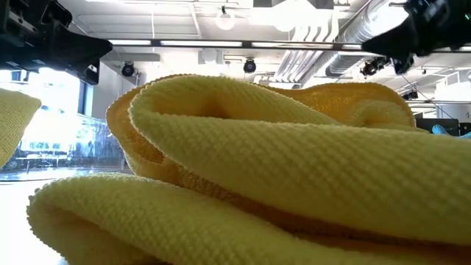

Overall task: Sort microfiber towel by color & place in baskets
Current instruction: Put the blue microfiber cloth into the top transparent bin

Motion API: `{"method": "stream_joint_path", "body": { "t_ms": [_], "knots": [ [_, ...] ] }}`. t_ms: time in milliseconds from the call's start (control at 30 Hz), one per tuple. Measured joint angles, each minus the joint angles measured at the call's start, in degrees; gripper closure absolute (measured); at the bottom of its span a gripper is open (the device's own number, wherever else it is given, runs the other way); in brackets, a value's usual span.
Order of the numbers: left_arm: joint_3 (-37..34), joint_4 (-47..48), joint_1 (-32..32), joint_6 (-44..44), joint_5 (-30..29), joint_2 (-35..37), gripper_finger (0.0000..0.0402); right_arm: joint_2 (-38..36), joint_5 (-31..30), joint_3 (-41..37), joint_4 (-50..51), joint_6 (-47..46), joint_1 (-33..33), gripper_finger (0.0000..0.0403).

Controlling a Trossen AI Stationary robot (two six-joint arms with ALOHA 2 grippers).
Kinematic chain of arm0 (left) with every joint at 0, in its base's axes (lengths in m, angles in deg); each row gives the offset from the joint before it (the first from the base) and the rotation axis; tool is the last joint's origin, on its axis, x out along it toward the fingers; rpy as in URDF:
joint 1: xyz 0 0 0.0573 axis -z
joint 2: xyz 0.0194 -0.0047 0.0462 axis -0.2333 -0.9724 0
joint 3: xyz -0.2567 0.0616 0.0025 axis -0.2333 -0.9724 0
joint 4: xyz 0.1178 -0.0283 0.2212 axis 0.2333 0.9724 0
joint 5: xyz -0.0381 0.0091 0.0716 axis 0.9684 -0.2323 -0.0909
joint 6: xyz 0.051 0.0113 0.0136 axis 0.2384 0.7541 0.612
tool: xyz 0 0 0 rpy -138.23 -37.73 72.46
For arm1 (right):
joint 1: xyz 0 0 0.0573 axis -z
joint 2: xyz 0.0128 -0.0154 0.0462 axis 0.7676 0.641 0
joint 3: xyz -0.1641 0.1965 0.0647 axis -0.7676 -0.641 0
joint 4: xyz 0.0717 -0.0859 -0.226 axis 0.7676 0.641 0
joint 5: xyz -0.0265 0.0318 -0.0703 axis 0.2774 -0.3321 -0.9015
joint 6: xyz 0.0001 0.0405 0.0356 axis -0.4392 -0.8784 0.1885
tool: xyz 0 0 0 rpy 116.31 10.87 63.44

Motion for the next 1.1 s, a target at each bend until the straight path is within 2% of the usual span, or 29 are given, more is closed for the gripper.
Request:
{"method": "stream_joint_path", "body": {
  "t_ms": [100, 200, 267, 400, 533, 633, 733, 900, 1100],
  "knots": [
    [0.00, 0.02, -0.01, 0.02, 0.01, 0.00, 0.0401, 8.37, -2.56, 7.87, 5.01, -2.03, 0.00, 0.0403],
    [0.00, 0.02, 0.00, 0.00, 0.01, 0.00, 0.0402, 16.73, -8.38, 16.96, 15.04, -12.68, 0.00, 0.0403],
    [-0.02, 0.02, 0.01, 0.02, 0.00, 0.00, 0.0401, 22.03, -10.07, 23.18, 24.50, -19.83, 0.03, 0.0403],
    [0.00, 0.04, 0.01, 0.02, 0.01, 0.00, 0.0401, 32.26, -9.33, 34.42, 43.86, -35.43, 0.58, 0.0403],
    [0.00, 0.04, 0.00, 0.01, 0.00, 0.00, 0.0401, 41.39, -5.05, 41.41, 59.13, -50.76, 1.24, 0.0402],
    [0.00, 0.04, 0.00, 0.00, 0.00, 0.00, 0.0401, 46.36, -0.05, 43.27, 65.92, -57.32, 1.24, 0.0396],
    [-0.01, 0.04, 0.01, 0.02, -0.01, 0.00, 0.0401, 50.01, 5.10, 42.96, 68.15, -61.41, 0.55, 0.0373],
    [0.00, 0.04, 0.01, 0.00, 0.00, 0.00, 0.0401, 53.56, 13.07, 39.62, 68.02, -68.15, -0.96, 0.0310],
    [-0.01, 0.04, -0.01, 0.01, 0.01, 0.00, 0.0401, 54.89, 18.02, 34.62, 65.15, -74.11, -3.10, 0.0238]
  ]
}}
